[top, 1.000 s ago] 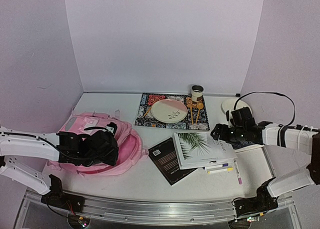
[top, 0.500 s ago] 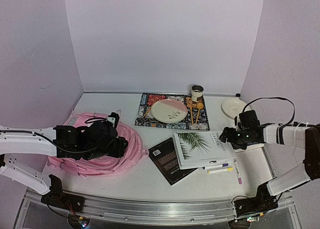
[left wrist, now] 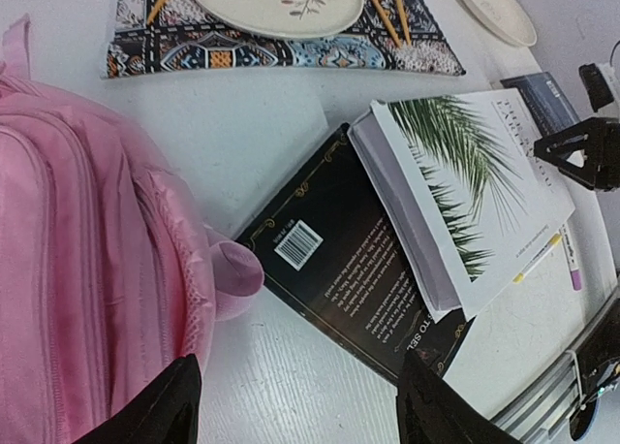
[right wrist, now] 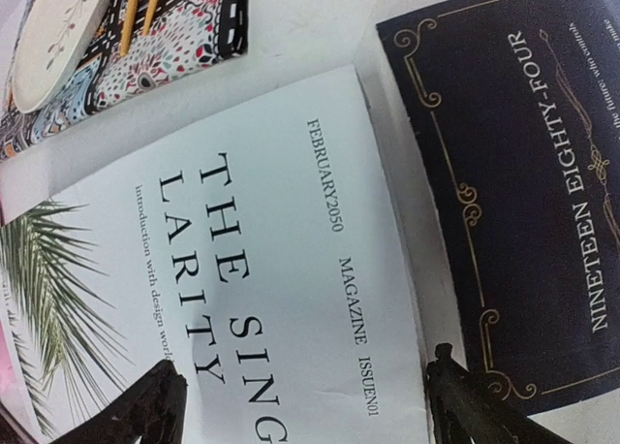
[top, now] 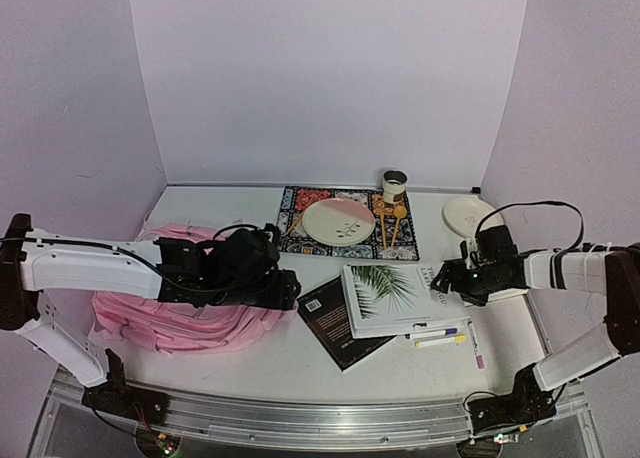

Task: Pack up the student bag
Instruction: Move the book to the book.

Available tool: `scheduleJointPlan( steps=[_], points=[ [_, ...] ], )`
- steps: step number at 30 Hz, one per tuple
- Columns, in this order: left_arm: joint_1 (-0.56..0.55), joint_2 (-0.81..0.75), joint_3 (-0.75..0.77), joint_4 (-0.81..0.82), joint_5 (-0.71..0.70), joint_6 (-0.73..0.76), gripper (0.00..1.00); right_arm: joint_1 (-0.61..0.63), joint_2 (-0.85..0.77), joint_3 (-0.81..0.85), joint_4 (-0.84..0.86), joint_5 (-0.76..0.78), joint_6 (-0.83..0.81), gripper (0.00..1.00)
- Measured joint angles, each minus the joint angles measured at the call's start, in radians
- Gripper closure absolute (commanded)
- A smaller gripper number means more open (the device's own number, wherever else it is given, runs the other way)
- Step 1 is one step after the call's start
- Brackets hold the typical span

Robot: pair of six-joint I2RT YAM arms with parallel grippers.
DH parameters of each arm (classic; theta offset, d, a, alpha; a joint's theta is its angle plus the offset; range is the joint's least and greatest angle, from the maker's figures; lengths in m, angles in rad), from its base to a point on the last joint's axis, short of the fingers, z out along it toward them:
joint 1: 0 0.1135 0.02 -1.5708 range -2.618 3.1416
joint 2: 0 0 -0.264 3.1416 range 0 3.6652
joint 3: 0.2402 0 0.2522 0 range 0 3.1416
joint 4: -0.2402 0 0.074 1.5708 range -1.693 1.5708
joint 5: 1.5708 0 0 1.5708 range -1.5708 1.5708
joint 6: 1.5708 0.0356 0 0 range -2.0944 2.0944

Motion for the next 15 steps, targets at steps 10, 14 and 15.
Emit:
scheduleJointPlan(
  steps=[10,14,15],
  points=[
    [0.001,0.213,0.083,0.140,0.109,-0.017,0.35,0.007,-0.052,-0.026,0.029,-0.145,0.006,0.20],
    [0.005,0.264,0.105,0.176,0.132,-0.020,0.38,0.044,-0.050,-0.027,0.047,-0.173,0.018,0.21],
    [0.007,0.272,0.106,0.184,0.136,-0.021,0.39,0.059,-0.048,-0.027,0.053,-0.179,0.021,0.21]
  ],
)
